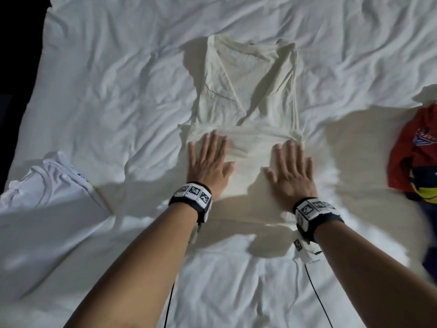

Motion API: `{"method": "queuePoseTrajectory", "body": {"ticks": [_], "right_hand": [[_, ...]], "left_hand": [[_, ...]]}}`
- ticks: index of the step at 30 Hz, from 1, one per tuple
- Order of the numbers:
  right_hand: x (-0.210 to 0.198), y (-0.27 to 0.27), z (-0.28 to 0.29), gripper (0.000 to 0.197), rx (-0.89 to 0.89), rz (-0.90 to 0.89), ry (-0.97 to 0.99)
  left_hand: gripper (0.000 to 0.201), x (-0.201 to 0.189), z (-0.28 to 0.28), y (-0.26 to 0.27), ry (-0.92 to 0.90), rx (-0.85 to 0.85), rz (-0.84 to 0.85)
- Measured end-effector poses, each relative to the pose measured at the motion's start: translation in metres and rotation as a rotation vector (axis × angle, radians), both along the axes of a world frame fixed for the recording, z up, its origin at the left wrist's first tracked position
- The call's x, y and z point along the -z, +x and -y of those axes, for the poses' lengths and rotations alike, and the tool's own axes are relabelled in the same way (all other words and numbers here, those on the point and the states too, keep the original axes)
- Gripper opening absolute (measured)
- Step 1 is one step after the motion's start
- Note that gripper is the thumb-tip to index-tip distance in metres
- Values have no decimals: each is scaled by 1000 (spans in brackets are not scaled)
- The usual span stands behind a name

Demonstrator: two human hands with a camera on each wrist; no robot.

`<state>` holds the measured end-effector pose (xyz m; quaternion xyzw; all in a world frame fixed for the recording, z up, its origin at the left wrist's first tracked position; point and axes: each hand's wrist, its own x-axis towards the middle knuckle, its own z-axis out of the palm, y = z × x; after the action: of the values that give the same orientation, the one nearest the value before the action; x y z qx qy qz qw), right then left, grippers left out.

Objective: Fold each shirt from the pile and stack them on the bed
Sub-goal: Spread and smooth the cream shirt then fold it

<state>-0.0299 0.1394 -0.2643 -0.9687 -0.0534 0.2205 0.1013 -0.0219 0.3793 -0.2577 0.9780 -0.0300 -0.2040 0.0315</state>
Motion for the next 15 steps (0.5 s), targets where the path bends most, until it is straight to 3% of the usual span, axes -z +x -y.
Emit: {"method": "queuePoseTrajectory", "body": {"ticks": [4,7,10,15], "right_hand": [[-8,-1,18,73,159,6,-36],[-26,-32,-8,71,-41,95,5],[-26,-77,-32,66,-271,-3,82],[-13,-94,-1,63,-85,-81,56]], "left_hand": [[74,-9,-22,-14,7,-162,61],[73,-17,-1,-46,-90,59,80],[75,-6,6,-83,-56,252,22],[71,-5,-36,-95,1,7,-34]]}}
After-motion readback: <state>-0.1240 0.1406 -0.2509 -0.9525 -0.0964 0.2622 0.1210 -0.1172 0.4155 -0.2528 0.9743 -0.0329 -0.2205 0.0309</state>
